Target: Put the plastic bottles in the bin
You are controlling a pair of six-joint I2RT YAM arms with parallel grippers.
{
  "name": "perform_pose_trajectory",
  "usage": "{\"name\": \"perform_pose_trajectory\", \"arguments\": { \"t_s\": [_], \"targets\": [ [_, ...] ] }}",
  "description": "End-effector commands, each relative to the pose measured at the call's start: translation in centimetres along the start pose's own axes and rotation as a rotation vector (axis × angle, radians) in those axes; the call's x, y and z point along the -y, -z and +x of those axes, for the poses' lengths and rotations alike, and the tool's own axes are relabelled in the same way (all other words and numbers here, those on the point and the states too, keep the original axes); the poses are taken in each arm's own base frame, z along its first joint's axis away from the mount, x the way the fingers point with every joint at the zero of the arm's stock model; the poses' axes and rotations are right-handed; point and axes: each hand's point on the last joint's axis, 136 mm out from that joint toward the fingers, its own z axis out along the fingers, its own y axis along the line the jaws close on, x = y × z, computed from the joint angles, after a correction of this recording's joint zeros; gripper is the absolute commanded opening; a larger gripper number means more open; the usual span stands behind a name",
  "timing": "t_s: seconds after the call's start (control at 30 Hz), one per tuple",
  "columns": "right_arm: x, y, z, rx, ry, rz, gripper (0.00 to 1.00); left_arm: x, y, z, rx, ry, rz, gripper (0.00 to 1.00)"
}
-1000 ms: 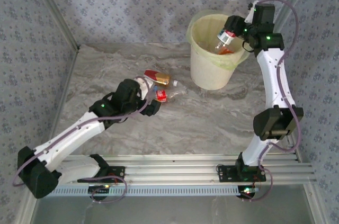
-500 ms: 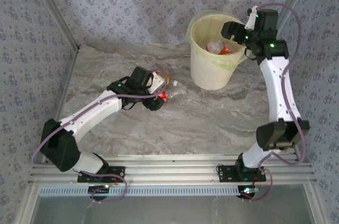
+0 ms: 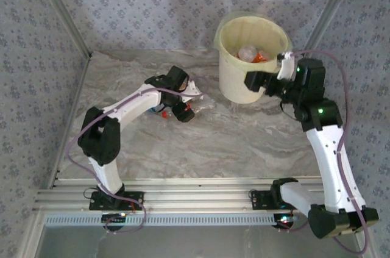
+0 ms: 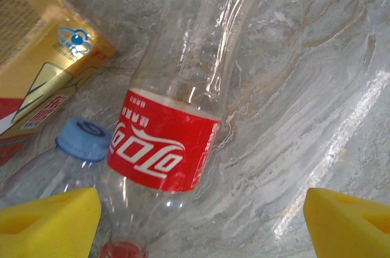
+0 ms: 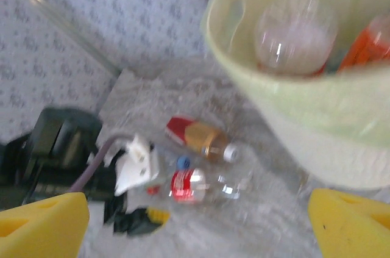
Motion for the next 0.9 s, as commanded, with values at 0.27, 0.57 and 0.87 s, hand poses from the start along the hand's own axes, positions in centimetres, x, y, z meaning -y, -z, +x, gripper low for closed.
{"name": "perform_pose_trajectory", "arguments": {
  "t_s": [0.27,0.57,0.87],
  "targets": [
    [-0.4,1.9,8.8,-0.123,-0.075,-0.072,0.95,-0.5,-4.0,0.3,-0.084,-0.074,0.093,0.87],
    [0.4,0.6,10.9,-0.154,-0.133,-0.077,0.95,0.2,-5.6,1.1,-0.114,-0.069,0.085,0.79],
    [1.3,0.0,12.1,-0.173,-0.167,-0.047,0.94,1.4,-6.3,1.8,-0.127,-0.052,0.111,0.84]
  ]
}}
